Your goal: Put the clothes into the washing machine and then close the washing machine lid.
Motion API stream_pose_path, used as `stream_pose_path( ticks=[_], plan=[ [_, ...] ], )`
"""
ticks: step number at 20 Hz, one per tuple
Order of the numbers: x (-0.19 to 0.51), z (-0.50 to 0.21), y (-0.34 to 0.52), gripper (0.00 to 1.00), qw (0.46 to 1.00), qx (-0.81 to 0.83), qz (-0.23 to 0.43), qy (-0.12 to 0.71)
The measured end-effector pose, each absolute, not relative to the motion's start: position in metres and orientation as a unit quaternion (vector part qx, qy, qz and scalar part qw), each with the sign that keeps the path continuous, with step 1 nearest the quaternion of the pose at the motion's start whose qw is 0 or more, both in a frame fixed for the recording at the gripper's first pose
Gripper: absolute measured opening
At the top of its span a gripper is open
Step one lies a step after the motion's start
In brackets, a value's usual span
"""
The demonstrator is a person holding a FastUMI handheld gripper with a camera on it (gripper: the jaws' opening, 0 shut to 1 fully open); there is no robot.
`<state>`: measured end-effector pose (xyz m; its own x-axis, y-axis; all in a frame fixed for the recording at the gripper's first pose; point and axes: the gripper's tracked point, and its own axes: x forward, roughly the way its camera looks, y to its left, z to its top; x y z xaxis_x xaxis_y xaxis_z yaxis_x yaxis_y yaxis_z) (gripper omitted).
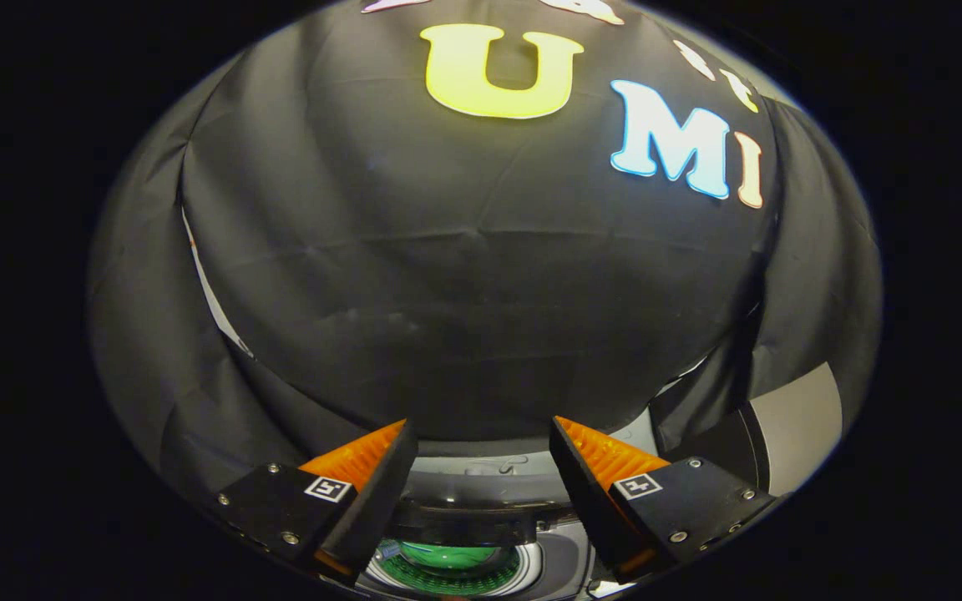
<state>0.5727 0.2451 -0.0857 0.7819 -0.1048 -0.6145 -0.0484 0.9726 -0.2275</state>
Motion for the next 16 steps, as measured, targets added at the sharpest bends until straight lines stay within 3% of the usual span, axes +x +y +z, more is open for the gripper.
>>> stream_pose_path(
  ticks=[16],
  plan=[
    [0.570, -0.105, 0.253, 0.98, 0.939, -0.064, 0.002, 0.338]
  ],
)
